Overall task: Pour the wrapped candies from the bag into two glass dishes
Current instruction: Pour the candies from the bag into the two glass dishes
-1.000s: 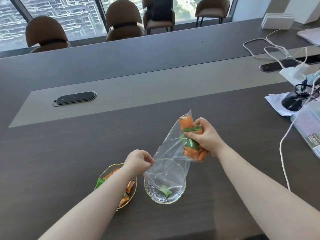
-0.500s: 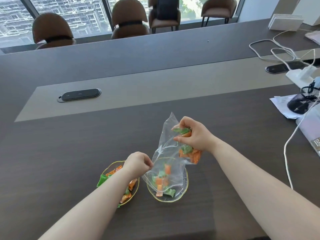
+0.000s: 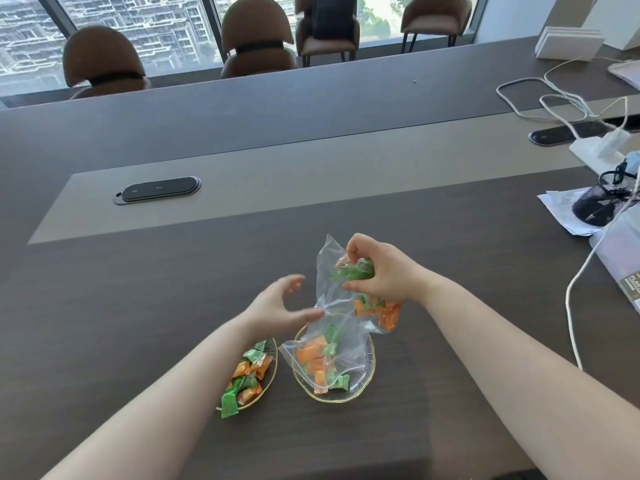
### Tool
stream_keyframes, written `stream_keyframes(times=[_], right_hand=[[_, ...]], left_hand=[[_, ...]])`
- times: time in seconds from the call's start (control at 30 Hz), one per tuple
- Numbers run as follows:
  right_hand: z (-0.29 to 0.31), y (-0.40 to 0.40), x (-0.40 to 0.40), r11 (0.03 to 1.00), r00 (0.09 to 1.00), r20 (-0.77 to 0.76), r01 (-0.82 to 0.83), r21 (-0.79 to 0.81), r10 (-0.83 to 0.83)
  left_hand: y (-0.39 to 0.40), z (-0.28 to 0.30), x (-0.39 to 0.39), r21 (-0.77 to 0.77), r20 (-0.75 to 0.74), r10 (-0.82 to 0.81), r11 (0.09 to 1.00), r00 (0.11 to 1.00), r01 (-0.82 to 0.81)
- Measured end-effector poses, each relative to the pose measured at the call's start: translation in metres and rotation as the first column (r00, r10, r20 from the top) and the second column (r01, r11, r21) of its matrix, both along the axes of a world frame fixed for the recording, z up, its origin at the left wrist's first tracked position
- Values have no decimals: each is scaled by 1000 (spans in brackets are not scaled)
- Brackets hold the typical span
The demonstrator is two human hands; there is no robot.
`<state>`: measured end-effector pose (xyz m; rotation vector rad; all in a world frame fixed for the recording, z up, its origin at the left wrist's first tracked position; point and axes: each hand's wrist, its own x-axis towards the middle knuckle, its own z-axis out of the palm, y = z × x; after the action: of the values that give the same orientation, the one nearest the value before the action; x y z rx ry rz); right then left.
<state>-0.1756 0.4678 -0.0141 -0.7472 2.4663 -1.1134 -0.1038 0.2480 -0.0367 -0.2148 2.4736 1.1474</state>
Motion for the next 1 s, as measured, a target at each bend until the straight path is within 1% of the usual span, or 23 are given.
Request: stream_keyframes(times=[0.03, 0.1, 0.17, 0.2, 0.27, 0.3, 0.37, 0.47, 0.57, 0.7, 0.77, 0.87, 1.0], right_hand=[[1, -2, 1, 1000, 1000, 3, -11, -4, 11], [4, -6, 3, 999, 999, 3, -32, 0, 32], [4, -10, 4, 999, 999, 12, -44, 3, 44], [4, -11, 4, 999, 999, 18, -47, 5, 47], [4, -11, 3, 999, 998, 39, -47, 8, 46], [4, -9, 2, 999, 996, 75, -38, 3, 38], [3, -2, -1, 1000, 988, 155, -21, 11, 19], [-6, 11, -4, 997, 971, 237, -22, 67, 5], [-15, 24, -5, 999, 946, 321, 21, 48, -35], [-15, 30, -3, 997, 931, 356, 67, 43, -78], [-10, 30, -2, 994, 934, 340, 101, 45, -111], [-4, 31, -2, 989, 942, 303, 138, 53, -147], [8, 33, -1, 991, 951, 281, 123, 49, -132]], left_hand=[[2, 8, -6, 95, -42, 52, 994, 998, -47], [9, 22, -15, 247, -67, 102, 966, 993, -82], [19, 29, -21, 316, -100, 134, 944, 986, -96], [23, 31, -22, 334, -135, 182, 934, 974, -128], [28, 34, -22, 409, -201, 326, 885, 924, -224], [28, 35, -21, 447, -214, 383, 856, 899, -259], [24, 38, -19, 493, -223, 427, 825, 876, -277], [17, 40, -16, 500, -196, 413, 822, 889, -272], [13, 45, -13, 492, -180, 380, 833, 907, -251], [9, 46, -10, 459, -170, 329, 861, 929, -221], [7, 46, -9, 442, -158, 304, 873, 939, -208], [1, 47, -8, 441, -138, 313, 869, 939, -225], [-5, 49, -5, 438, -139, 310, 871, 941, -222]])
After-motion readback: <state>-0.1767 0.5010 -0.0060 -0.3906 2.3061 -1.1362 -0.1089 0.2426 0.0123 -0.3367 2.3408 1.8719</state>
